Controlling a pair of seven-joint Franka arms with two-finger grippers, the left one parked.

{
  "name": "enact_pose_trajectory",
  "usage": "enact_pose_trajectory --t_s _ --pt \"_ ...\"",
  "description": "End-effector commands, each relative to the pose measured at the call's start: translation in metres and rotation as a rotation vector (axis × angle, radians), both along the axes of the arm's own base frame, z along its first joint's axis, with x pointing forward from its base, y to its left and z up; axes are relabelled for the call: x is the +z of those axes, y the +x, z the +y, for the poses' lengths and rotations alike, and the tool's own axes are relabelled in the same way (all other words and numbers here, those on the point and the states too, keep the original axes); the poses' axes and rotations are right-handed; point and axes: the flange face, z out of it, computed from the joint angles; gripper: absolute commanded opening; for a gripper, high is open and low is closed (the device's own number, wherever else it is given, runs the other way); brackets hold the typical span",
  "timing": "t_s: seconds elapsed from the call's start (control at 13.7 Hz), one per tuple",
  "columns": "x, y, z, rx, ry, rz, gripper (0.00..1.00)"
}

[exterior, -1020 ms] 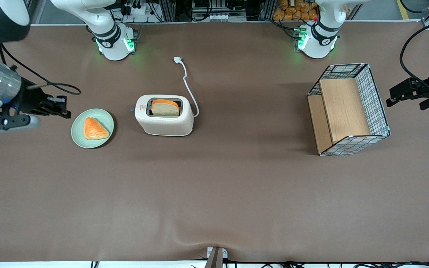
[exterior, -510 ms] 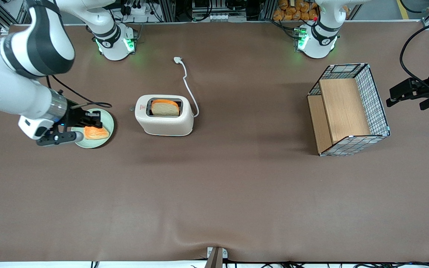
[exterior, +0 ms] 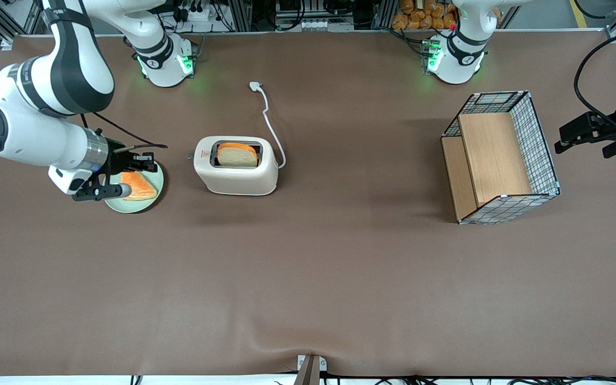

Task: Press toaster button with right arm
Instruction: 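Move the right gripper over the green plate toward the toaster's side, then lower the right gripper and align it with the toaster's side lever knob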

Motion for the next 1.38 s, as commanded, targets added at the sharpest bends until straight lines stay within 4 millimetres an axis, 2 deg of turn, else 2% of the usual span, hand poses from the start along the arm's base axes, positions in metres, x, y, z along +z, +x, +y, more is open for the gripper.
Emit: enact_pose_trajectory --t_s 0.0,0.51,0.66,1.09,1.31 --pt "-0.006 -0.028 0.000 -0.030 0.035 -0.003 0.00" --pt "-0.051 -0.047 0.013 -0.088 0.084 0.000 0.00" --pt "-0.055 -0.049 0.014 -0.095 0.091 0.006 0.00" --pt "-0.087 -0.063 0.008 -0.129 0.165 0.046 0.00" --pt "-0.099 -0.068 -0.011 -0.118 0.226 0.046 0.00"
